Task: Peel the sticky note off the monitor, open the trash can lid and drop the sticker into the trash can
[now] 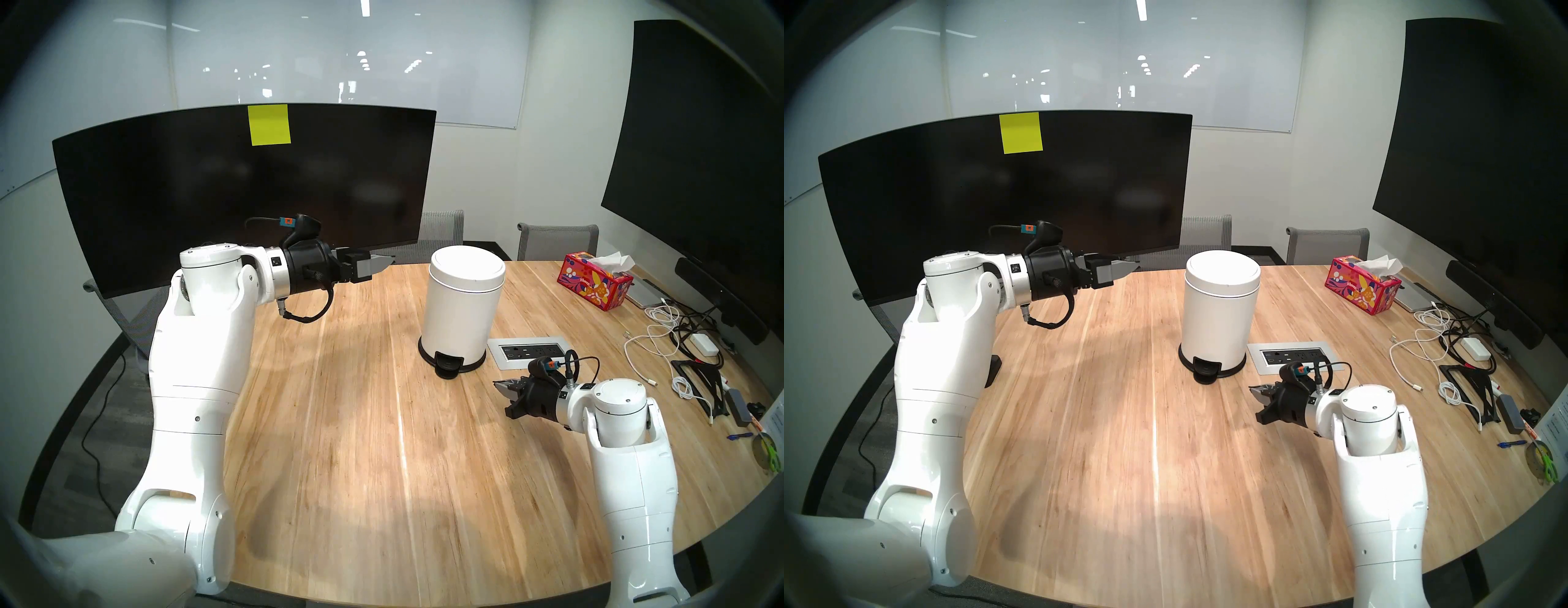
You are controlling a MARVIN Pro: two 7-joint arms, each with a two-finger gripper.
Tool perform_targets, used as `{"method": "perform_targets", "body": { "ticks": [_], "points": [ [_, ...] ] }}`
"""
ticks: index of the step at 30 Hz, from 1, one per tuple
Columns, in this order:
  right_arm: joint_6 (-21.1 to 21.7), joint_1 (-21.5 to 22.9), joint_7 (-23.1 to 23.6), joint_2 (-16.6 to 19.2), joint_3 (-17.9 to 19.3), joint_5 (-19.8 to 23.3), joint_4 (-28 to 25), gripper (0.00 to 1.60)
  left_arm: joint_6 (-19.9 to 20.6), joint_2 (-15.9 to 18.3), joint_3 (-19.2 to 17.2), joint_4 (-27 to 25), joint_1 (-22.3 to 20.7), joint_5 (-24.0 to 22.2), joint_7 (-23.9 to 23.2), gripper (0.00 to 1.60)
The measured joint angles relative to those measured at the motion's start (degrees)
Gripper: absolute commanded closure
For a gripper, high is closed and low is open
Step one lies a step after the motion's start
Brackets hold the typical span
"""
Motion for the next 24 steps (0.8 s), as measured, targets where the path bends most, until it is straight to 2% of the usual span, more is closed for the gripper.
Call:
{"method": "perform_targets", "body": {
  "ticks": [13, 24],
  "points": [
    [-1.36, 1.26, 1.41, -0.82, 0.52, 1.47, 1.03, 1.6, 0.0, 0.0, -0.01, 0.0, 0.0, 0.01, 0.0, 0.0],
    [-2.47, 4.12, 1.52, -1.6, -0.58, 1.56, 5.77, 1.6, 0.0, 0.0, -0.02, 0.0, 0.0, 0.02, 0.0, 0.0]
  ]
}}
